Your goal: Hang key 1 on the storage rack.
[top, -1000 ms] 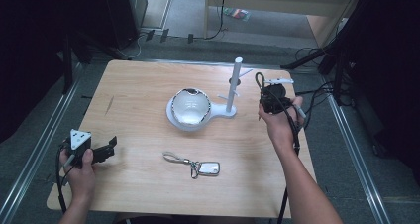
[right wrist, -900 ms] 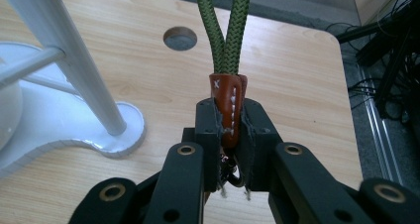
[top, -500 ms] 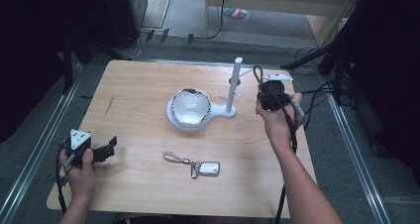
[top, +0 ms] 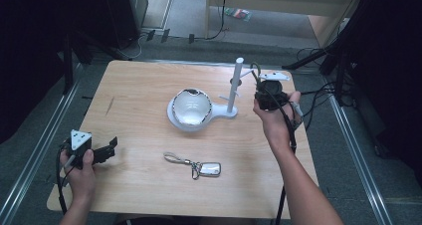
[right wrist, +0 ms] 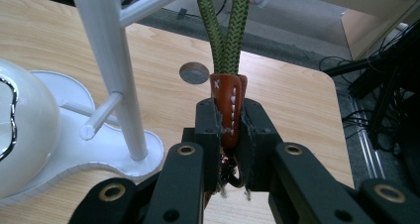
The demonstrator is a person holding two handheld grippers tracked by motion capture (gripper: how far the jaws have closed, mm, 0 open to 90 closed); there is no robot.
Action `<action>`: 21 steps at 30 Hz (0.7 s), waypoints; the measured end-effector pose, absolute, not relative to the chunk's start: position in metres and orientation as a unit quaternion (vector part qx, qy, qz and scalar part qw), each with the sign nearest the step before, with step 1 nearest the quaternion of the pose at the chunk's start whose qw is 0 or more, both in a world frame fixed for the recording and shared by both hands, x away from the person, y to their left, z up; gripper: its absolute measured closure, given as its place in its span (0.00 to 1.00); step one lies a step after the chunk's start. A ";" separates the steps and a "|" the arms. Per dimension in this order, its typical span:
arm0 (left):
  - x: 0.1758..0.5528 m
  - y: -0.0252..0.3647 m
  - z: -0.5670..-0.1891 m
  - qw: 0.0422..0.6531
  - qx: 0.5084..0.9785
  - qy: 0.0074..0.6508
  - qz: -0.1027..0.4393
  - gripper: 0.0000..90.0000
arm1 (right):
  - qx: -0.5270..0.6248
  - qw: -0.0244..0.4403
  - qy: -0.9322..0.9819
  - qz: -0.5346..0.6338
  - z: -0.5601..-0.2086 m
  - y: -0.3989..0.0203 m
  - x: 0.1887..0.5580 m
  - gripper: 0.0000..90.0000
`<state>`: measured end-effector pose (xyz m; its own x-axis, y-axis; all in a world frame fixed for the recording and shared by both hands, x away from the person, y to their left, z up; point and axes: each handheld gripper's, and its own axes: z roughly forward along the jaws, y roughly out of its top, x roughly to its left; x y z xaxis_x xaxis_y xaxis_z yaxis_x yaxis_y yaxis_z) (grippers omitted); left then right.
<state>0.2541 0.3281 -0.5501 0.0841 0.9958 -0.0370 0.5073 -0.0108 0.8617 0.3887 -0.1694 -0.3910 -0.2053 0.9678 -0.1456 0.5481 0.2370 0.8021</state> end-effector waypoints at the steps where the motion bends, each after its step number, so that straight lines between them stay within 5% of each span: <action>1: 0.254 0.328 -0.550 0.377 0.633 0.594 0.324 0.08 | 0.532 0.336 0.711 0.312 -0.391 -0.169 0.388 0.90; 21: 0.254 0.328 -0.550 0.377 0.633 0.594 0.324 0.08 | 0.522 0.335 0.721 0.309 -0.392 -0.158 0.382 0.90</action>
